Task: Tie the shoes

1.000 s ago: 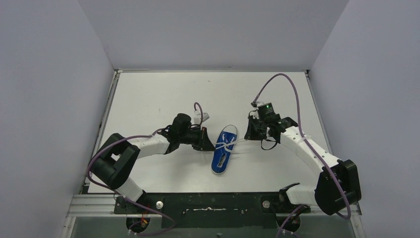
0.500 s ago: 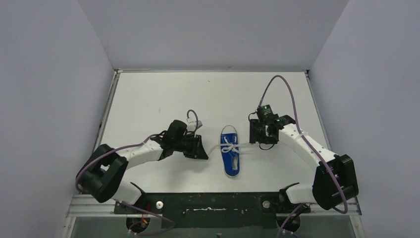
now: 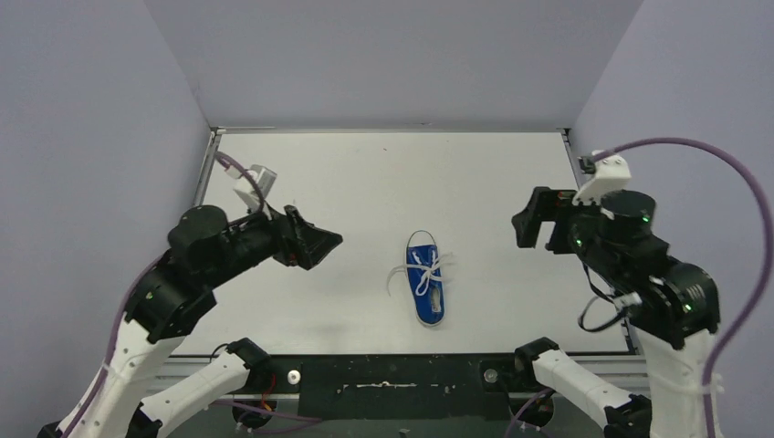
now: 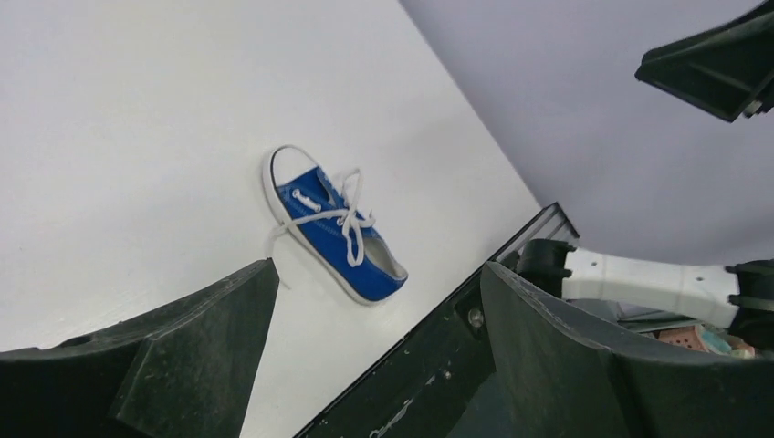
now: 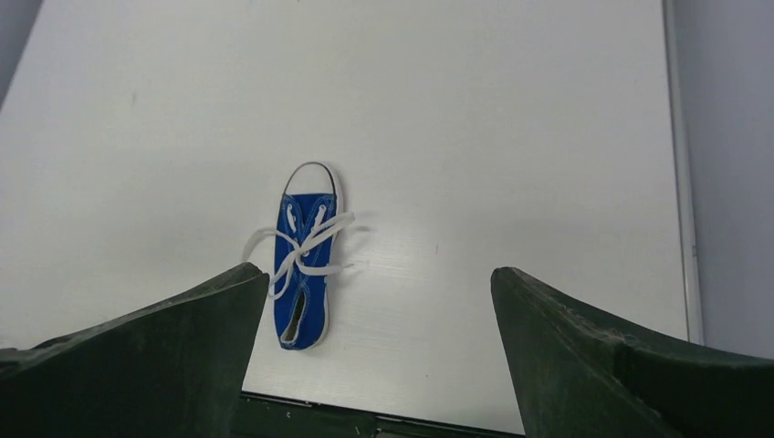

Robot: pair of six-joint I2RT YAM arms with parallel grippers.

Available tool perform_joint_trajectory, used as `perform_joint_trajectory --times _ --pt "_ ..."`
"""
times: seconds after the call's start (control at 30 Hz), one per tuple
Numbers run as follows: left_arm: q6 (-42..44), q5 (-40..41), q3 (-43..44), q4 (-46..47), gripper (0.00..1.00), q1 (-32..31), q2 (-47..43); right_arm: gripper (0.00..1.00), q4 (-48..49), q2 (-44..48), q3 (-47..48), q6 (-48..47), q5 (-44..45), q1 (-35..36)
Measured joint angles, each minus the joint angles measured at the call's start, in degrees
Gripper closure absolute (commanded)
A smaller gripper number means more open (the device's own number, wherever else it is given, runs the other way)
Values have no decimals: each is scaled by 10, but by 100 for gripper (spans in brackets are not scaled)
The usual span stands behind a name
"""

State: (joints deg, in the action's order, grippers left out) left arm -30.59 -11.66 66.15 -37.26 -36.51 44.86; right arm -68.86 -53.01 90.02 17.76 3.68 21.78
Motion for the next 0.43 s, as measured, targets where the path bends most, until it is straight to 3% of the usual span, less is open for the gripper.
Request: perform_joint_trajectory --times 0.2,0.43 --pt "19 31 150 -107 19 1 -22 0 -85 34 147 -22 23 0" --pt "86 55 294 -217 17 1 8 0 -115 34 184 -28 49 0"
